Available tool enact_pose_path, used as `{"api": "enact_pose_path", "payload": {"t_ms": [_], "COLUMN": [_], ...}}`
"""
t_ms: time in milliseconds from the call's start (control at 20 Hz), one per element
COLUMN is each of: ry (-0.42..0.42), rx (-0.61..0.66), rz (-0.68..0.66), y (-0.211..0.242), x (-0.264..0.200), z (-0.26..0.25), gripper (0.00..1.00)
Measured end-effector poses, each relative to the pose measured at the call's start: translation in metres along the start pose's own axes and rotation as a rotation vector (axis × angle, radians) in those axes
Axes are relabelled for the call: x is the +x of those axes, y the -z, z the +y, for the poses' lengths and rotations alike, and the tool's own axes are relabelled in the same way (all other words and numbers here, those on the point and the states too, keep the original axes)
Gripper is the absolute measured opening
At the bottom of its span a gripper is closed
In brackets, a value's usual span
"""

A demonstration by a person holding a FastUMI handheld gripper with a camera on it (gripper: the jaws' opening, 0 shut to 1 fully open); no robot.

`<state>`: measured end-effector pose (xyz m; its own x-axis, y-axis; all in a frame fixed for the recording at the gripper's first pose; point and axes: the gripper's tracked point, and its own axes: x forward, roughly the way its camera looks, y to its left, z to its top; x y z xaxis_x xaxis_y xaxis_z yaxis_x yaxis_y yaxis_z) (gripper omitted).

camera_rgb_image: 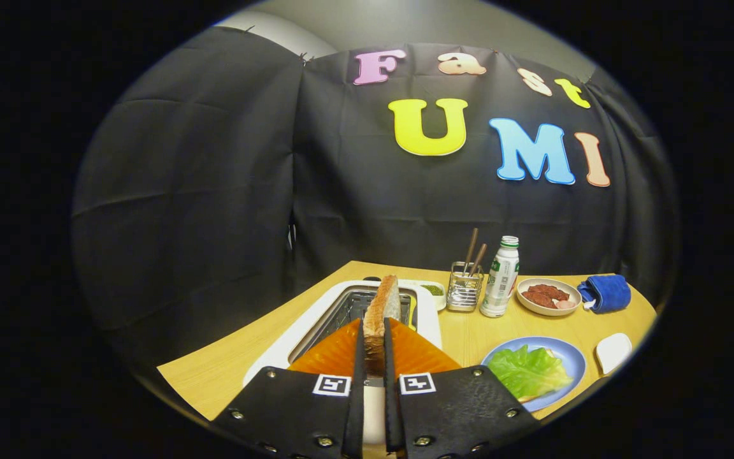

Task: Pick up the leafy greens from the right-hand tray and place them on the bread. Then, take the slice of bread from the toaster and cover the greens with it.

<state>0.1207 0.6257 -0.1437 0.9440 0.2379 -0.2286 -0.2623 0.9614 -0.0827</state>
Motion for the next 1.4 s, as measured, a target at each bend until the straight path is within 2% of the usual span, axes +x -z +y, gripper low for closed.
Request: {"api": "enact_pose_path", "payload": {"t_ms": [50,350,450,900,1150,1400], "ry": [-0.013,-0.025,-0.052,-0.078,-0.079,-0.024], "rx": [-0.006,0.015,0.029,0.052,0.049,0.036], "rz": [0.007,-0.057,-0.054,-0.155,-0.143,-0.110], "y": [0.003,-0.030,-0.038,-0.100,-0.092,-0.071], "x": [-0.003,-0.007,-0.010,-0.053,-0.067,-0.068], "z": [0.003,-0.012,-0.011,-0.035,-0.062,-0.101], "gripper": [0.06,0.06,0.05,0.06,0.06,0.06]}}
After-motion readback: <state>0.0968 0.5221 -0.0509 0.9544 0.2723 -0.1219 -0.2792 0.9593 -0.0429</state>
